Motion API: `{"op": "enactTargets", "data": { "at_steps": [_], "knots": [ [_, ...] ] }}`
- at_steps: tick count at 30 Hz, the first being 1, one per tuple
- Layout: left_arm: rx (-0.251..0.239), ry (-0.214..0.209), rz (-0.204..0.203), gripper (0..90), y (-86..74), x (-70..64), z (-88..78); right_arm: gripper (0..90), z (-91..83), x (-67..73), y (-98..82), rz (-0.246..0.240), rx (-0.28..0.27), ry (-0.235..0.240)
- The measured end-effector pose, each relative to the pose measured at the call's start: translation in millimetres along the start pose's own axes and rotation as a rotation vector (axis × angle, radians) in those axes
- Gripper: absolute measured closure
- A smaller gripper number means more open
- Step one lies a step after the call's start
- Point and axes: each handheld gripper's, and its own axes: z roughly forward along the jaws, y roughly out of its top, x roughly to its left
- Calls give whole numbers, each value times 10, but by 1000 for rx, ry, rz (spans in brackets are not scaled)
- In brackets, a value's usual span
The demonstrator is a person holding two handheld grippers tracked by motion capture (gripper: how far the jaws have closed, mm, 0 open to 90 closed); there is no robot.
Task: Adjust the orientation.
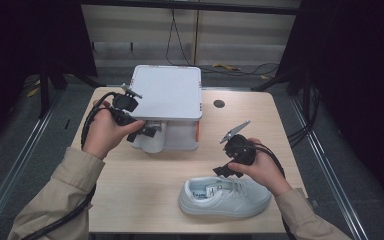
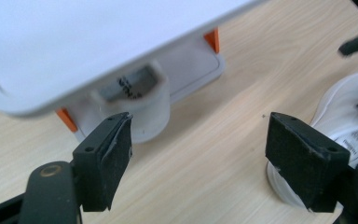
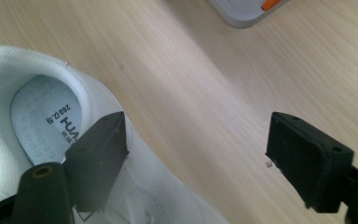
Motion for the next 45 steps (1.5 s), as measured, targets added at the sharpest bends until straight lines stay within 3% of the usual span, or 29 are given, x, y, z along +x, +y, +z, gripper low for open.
{"op": "enactTargets", "data": {
  "at_steps": [5,9,12,16,20,23,24,25,26,29,32,35,39,42,43,45],
  "knots": [
    [-15,12,-2,230,213,20,-21,213,-76,-10,-26,-2,-8,-8],
    [-23,24,-12,232,326,81,57,215,-146,13,-2,-10,-25,-2],
    [-41,47,-19,228,375,130,165,244,-94,92,32,-16,-17,24],
    [-60,40,-26,231,383,161,240,257,-68,171,106,-17,-10,47],
    [-42,42,-33,225,372,195,310,266,-63,212,160,-21,7,73],
    [-39,49,-39,226,357,212,343,359,37,286,163,-69,65,96],
    [-42,48,-39,225,347,227,356,529,146,313,122,-87,108,103],
    [-42,48,-39,227,347,227,356,529,146,313,122,-87,108,103],
    [-41,50,-39,226,340,232,359,631,217,304,79,-96,140,123],
    [-41,44,-44,229,328,249,358,685,193,291,80,-114,138,128],
    [-36,56,-39,232,330,253,346,741,149,217,114,-131,151,84],
    [-40,53,-38,232,321,263,350,784,93,42,151,-158,178,31],
    [-46,54,-38,229,324,278,355,787,114,-107,298,-215,171,1],
    [-44,53,-31,226,323,277,356,749,271,54,461,-308,149,32],
    [-48,48,-35,227,320,282,356,692,333,157,493,-335,130,62],
    [-52,45,-44,228,317,288,355,474,392,317,512,-316,88,143]
  ]
}}
